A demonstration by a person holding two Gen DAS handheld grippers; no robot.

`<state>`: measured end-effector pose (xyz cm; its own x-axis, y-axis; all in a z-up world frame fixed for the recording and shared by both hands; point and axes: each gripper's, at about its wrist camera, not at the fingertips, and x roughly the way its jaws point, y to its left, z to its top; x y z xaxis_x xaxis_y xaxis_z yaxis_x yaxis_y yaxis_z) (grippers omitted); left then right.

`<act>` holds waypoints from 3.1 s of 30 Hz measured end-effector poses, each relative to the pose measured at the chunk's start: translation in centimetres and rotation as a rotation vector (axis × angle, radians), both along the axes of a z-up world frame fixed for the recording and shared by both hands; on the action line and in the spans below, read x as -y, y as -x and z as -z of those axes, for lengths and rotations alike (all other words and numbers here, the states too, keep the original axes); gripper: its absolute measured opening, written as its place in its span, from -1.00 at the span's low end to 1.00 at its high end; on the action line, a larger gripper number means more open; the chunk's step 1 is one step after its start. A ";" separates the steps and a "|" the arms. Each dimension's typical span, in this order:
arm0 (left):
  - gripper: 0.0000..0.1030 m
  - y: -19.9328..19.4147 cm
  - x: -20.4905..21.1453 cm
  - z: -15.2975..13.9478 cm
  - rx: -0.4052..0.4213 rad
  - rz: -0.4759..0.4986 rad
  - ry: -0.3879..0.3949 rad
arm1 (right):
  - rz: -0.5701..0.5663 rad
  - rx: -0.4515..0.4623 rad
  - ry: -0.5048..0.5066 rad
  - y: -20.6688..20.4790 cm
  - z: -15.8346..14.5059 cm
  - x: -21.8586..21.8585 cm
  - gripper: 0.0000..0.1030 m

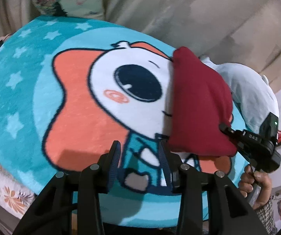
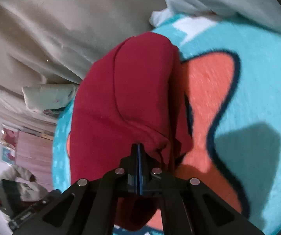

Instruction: Fold small clothes

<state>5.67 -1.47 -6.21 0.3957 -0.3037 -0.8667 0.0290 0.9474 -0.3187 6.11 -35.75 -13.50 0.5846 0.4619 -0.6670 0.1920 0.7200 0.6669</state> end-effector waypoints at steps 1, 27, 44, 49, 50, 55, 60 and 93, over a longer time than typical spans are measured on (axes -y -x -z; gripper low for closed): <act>-0.23 0.1 -0.2 0.1 -0.004 -0.009 0.001 | -0.004 0.003 0.014 -0.1 -0.1 -0.2 -1.00; 0.04 -0.3 -1.0 -2.6 0.175 0.065 -0.211 | -0.002 0.024 0.230 -8.1 -4.1 -3.0 -0.54; 0.14 1.2 3.7 -1.8 0.169 0.165 -0.254 | 0.214 0.043 0.392 4.1 -7.2 -0.4 -0.11; 0.16 2.7 5.8 -2.2 0.190 0.197 -0.273 | 0.182 0.030 0.468 6.9 -6.6 -1.2 -0.11; 0.16 2.9 6.1 -2.3 0.194 0.199 -0.275 | 0.178 0.024 0.465 7.4 -6.4 -1.1 -0.11; 0.18 4.1 7.1 -2.9 0.216 0.201 -0.288 | 0.159 0.009 0.454 9.0 -5.9 -0.9 -0.11; 0.19 5.0 7.8 -3.4 0.228 0.198 -0.303 | 0.140 0.008 0.453 9.8 -5.8 -1.0 -0.10; 0.26 6.1 8.3 -4.1 0.257 0.149 -0.300 | 0.018 -0.008 0.536 10.3 -4.7 -4.1 -0.07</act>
<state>-0.38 -9.78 -2.09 0.5817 -0.1232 -0.8040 0.2150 0.9766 0.0059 -4.23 -31.63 -8.80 0.5834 0.0456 -0.8109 0.2104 0.9558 0.2052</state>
